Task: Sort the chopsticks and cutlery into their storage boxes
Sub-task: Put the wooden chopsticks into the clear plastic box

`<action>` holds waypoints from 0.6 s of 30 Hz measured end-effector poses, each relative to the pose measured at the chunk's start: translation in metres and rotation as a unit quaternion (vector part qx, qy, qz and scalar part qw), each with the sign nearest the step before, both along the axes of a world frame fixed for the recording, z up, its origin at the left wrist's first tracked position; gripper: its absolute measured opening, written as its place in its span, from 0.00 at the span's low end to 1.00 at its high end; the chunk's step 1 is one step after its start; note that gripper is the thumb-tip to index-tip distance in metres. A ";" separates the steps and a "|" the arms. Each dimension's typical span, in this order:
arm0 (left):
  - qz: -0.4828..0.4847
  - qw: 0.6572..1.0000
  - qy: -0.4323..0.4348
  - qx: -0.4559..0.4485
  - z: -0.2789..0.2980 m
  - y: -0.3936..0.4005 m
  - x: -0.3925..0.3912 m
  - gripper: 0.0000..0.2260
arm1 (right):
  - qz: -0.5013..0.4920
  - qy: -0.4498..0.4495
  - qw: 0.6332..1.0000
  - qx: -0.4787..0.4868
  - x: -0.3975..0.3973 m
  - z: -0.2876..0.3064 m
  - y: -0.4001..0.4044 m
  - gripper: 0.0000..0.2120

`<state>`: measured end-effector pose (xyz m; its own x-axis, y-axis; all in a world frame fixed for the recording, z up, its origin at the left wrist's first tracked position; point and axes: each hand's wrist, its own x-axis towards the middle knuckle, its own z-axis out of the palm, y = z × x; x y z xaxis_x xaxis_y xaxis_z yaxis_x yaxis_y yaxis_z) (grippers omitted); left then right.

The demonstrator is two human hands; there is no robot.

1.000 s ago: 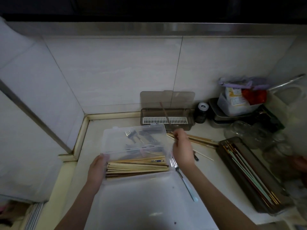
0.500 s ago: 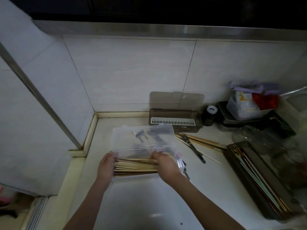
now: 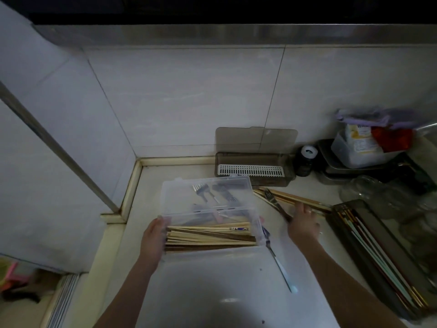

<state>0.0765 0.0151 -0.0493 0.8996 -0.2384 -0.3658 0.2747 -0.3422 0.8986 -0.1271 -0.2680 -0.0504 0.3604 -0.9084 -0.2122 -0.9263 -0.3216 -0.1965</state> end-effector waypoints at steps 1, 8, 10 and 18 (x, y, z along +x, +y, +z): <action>0.001 1.000 0.003 0.002 0.000 0.000 0.000 0.12 | -0.003 0.025 1.000 0.016 -0.006 -0.005 -0.005 0.28; -0.005 1.000 -0.013 -0.008 0.001 0.000 -0.003 0.10 | 0.034 0.060 0.997 0.042 -0.012 -0.008 -0.011 0.18; -0.008 1.000 -0.012 -0.002 -0.001 0.000 0.000 0.11 | 0.066 0.067 0.995 0.044 -0.012 -0.007 -0.008 0.17; 0.002 1.000 0.005 -0.028 -0.005 0.002 0.000 0.11 | 0.060 -0.017 0.997 -0.038 -0.021 0.000 0.022 0.15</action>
<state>0.0760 0.0166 -0.0545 0.8972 -0.2547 -0.3607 0.2852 -0.2895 0.9137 -0.1482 -0.2458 -0.0501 0.4737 -0.8711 -0.1298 -0.8732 -0.4453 -0.1983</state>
